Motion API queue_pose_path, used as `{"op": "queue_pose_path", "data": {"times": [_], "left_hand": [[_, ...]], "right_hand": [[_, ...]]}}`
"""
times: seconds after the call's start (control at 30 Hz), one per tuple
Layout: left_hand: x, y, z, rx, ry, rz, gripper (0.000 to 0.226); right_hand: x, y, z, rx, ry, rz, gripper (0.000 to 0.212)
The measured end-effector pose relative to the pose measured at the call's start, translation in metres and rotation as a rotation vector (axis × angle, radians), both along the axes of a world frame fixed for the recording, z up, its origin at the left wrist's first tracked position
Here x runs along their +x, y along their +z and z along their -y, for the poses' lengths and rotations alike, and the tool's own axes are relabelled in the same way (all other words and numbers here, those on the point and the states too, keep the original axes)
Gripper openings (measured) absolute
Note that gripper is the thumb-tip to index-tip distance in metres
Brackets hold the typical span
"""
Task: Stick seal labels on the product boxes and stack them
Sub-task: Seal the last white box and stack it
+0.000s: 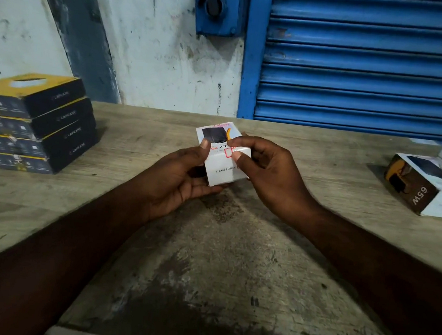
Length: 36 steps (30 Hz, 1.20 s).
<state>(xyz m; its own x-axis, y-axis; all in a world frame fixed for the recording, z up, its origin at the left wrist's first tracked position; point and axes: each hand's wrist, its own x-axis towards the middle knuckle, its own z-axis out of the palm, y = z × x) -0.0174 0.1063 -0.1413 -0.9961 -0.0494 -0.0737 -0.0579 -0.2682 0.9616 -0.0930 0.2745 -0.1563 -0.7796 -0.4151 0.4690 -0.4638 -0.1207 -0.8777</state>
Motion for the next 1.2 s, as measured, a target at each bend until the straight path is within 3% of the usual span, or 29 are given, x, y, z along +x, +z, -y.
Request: {"op": "queue_pose_path", "data": {"times": [0.67, 0.83, 1.2], "left_hand": [[-0.0011, 0.0005, -0.0003, 0.003, 0.032, -0.035, 0.050], [-0.0004, 0.0013, 0.0004, -0.017, 0.050, -0.046, 0.045], [-0.0015, 0.0012, -0.0062, -0.041, 0.200, -0.113, 0.075]], "right_hand": [[0.0023, 0.0016, 0.0009, -0.025, -0.024, -0.022, 0.018], [0.0016, 0.0046, -0.0026, 0.005, 0.006, -0.012, 0.026], [0.0086, 0.0063, 0.0003, -0.061, -0.035, -0.013, 0.023]]}}
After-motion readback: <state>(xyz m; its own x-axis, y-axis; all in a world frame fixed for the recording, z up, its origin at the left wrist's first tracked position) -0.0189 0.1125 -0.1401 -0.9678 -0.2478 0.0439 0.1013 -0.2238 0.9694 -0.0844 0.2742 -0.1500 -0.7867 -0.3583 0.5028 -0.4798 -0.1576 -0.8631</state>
